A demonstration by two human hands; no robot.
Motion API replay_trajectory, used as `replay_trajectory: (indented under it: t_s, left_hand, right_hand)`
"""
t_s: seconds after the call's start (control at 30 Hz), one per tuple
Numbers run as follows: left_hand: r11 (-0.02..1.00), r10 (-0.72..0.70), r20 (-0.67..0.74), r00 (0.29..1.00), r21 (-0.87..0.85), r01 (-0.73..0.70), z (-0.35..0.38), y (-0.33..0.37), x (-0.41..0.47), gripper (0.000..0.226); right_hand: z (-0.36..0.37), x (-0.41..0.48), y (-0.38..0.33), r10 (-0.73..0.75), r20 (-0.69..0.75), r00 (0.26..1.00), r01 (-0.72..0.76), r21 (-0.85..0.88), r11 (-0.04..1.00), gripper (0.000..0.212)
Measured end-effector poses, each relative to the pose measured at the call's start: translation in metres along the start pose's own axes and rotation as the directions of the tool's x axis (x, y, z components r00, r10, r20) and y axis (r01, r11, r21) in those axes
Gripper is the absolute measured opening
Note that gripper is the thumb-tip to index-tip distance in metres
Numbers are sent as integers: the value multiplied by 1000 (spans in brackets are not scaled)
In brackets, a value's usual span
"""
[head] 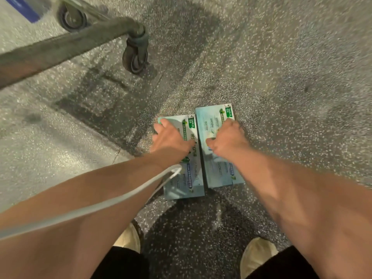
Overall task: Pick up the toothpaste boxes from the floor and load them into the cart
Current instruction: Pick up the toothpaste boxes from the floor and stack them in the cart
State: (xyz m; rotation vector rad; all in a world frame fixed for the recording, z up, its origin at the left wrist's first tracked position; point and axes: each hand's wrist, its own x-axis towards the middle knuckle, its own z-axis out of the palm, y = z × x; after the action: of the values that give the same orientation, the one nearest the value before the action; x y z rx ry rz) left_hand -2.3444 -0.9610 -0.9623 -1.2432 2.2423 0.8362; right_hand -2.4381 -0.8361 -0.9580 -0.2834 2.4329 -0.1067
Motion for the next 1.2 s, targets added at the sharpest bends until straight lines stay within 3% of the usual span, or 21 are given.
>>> replay_trajectory:
  t_s: [0.07,0.13,0.2,0.3,0.37,0.53,0.77,1.0,1.2]
  left_hand:
    - [994,-75,13,997,-77,75,11,-3,0,128]
    - [973,-168,23,986,-156,169,18,-3,3,134]
    - [960,-211,34,977,-181,213,21,-1,7,134]
    - [953,-248,35,968,-172,250,23,4,11,139]
    - [951,-269,35,963,-151,271,26,9,10,149]
    - [951,-290,14,957,-107,290,33,13,4,164]
    - [946,-290,77,954,-129,297,32,11,7,169]
    - [946,-278,100,955,-145,290,29,6,6,168]
    - [940,-314,91,945,-113,323,28,7,7,165]
  right_hand:
    - [6,0,4,48,-10,999,-48,24,999,112]
    - [7,0,11,141,33,989,-144,132,981,116]
    - [8,1,16,183,143,973,-221,324,920,101]
    - [9,9,20,206,172,963,-262,443,858,81]
    - [8,10,19,221,139,965,-261,465,846,78]
    - [9,9,18,215,71,974,-225,425,877,97]
    - [0,15,25,268,89,959,-275,524,806,93]
    - [-4,6,32,156,79,985,-169,662,730,77]
    - [2,-5,23,25,72,997,-64,602,796,50]
